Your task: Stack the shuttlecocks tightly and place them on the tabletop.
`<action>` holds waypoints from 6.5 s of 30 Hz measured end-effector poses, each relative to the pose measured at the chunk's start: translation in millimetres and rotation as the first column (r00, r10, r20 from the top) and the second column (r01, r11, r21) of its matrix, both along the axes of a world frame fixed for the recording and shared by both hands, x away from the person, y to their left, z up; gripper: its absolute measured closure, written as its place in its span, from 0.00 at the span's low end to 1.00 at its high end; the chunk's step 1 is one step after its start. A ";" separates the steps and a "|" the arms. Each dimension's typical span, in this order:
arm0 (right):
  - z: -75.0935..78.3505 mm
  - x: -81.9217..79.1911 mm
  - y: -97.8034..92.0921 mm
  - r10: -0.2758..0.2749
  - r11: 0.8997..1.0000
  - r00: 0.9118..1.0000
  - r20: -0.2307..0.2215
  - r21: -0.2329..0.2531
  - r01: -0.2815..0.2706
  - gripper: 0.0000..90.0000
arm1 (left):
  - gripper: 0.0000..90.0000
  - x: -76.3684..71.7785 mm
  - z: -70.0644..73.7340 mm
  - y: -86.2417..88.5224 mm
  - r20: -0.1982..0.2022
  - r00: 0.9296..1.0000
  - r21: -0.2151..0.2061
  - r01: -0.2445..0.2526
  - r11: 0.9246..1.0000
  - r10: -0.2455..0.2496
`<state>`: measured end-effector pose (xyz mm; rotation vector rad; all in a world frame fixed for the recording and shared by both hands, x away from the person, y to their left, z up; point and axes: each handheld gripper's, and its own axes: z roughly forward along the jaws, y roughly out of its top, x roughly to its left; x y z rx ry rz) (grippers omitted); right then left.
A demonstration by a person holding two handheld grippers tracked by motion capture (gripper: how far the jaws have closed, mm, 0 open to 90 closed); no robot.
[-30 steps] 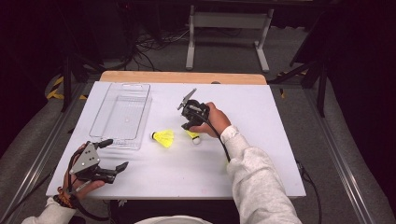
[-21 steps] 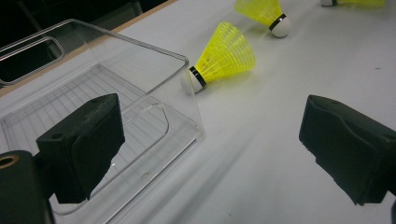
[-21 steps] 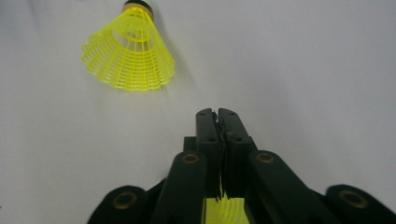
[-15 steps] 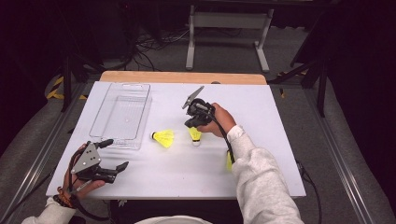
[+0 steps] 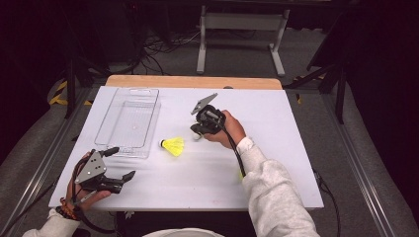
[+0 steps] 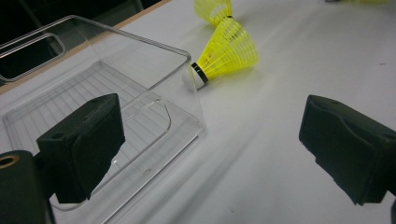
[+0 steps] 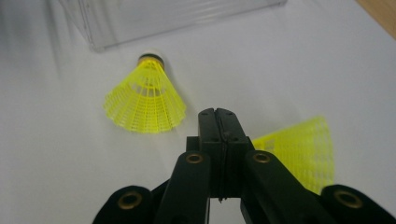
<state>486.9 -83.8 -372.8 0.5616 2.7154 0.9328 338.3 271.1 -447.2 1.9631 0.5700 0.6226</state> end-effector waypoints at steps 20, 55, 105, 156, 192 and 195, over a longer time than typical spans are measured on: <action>-23.8 47.6 -30.9 -0.200 0.980 0.979 -0.041 0.003 0.200 0.33 | 0.08 1.7 -2.1 -1.8 -0.009 1.000 0.013 0.011 1.000 -0.011; -7.6 -30.9 -23.8 0.152 0.988 0.988 -0.013 -0.005 -0.152 1.00 | 0.08 0.7 -1.6 -3.0 -0.007 1.000 0.033 0.007 0.999 -0.007; -44.5 -23.1 26.5 0.103 0.990 0.991 -0.087 -0.084 -0.111 0.94 | 0.08 1.3 -2.8 -3.3 -0.019 1.000 0.043 0.021 0.999 -0.020; -43.6 -30.2 35.6 0.065 0.994 0.997 -0.049 -0.086 -0.069 0.75 | 0.09 0.9 -2.0 -3.5 -0.013 1.000 0.040 0.021 0.999 -0.020; 19.7 -61.3 -38.5 -0.078 0.995 0.980 0.183 0.070 0.066 0.56 | 0.09 0.5 -2.1 -4.1 -0.011 1.000 0.041 0.018 0.999 -0.017; 19.5 -65.1 -45.6 -0.092 0.994 0.976 0.198 0.070 0.080 0.55 | 0.09 0.3 -1.9 -4.1 -0.010 1.000 0.040 0.016 0.999 -0.016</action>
